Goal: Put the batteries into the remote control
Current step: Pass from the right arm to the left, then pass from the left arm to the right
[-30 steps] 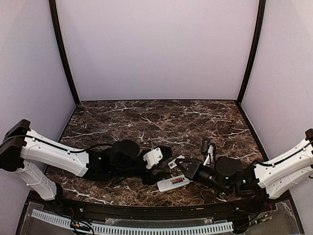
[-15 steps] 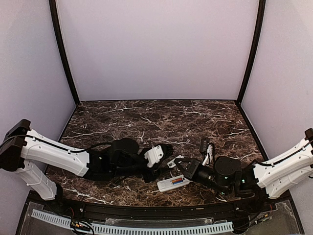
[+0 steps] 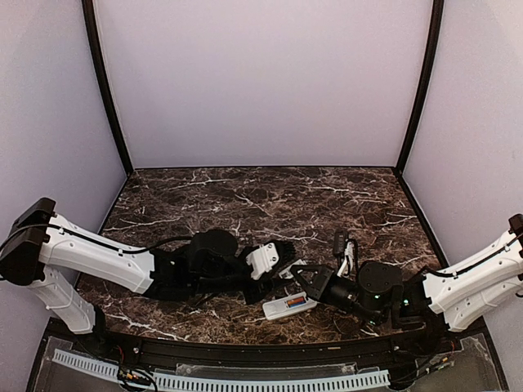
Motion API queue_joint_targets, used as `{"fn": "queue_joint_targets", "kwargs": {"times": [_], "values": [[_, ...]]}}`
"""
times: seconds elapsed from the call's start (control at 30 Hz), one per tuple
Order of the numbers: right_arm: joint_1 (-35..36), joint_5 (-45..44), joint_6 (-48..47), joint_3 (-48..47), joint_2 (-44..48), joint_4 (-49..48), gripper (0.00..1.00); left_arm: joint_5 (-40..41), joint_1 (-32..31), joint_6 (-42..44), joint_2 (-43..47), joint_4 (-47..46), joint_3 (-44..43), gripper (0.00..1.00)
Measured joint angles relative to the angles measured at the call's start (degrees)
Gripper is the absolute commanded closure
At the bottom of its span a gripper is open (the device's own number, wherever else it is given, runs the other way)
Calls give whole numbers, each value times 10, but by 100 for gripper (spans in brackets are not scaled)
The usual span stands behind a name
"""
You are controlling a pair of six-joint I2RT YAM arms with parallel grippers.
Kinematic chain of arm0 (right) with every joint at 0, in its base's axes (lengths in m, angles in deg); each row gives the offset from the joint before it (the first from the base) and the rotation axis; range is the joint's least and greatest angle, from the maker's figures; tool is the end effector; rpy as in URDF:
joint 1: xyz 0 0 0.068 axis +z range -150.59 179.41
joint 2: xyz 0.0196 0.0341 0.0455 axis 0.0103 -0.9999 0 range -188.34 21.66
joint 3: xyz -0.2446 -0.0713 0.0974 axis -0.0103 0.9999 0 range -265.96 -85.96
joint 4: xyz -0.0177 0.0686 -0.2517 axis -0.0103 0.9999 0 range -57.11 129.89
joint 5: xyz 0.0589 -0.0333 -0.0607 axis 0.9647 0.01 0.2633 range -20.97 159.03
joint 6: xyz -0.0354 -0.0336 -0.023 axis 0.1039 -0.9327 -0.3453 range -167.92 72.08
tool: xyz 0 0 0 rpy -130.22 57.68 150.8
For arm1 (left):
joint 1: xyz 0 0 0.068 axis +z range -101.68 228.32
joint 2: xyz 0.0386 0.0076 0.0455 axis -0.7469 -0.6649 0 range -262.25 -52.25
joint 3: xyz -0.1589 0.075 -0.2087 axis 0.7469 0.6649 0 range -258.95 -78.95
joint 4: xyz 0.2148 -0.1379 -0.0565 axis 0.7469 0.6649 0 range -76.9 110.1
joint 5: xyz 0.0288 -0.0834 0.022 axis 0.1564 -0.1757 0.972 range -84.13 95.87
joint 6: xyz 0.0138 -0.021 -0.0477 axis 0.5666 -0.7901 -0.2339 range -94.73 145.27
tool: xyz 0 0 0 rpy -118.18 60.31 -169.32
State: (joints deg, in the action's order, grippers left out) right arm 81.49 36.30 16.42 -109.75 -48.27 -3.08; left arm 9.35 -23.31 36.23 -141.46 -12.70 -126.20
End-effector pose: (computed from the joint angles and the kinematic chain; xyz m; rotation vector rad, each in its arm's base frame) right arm 0.0528 0.2397 0.2079 0.1660 1.9238 1.3426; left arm 0.1103 -0.3257 0.2278 1.2261 1.4617 -0.6737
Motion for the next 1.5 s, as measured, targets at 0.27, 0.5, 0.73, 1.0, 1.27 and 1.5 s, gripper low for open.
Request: {"fn": "queue_joint_targets", "kwargs": {"times": [0.27, 0.5, 0.73, 1.0, 1.27, 1.5], "values": [[0, 0, -7, 0, 0, 0, 100, -1, -3, 4, -8, 8, -7, 74], [0, 0, -7, 0, 0, 0, 100, 2, -3, 4, -8, 8, -8, 83], [-10, 20, -10, 0, 7, 10, 67, 4, -3, 9, -8, 14, -8, 89], [-91, 118, -24, 5, 201, 185, 40, 5, -2, 27, -8, 49, -8, 93], [-301, 360, -84, -68, 297, 420, 31, 4, -2, 54, -8, 92, -17, 96], [-343, 571, -185, -174, 69, 485, 35, -4, -2, 64, -9, 99, -30, 96]]}}
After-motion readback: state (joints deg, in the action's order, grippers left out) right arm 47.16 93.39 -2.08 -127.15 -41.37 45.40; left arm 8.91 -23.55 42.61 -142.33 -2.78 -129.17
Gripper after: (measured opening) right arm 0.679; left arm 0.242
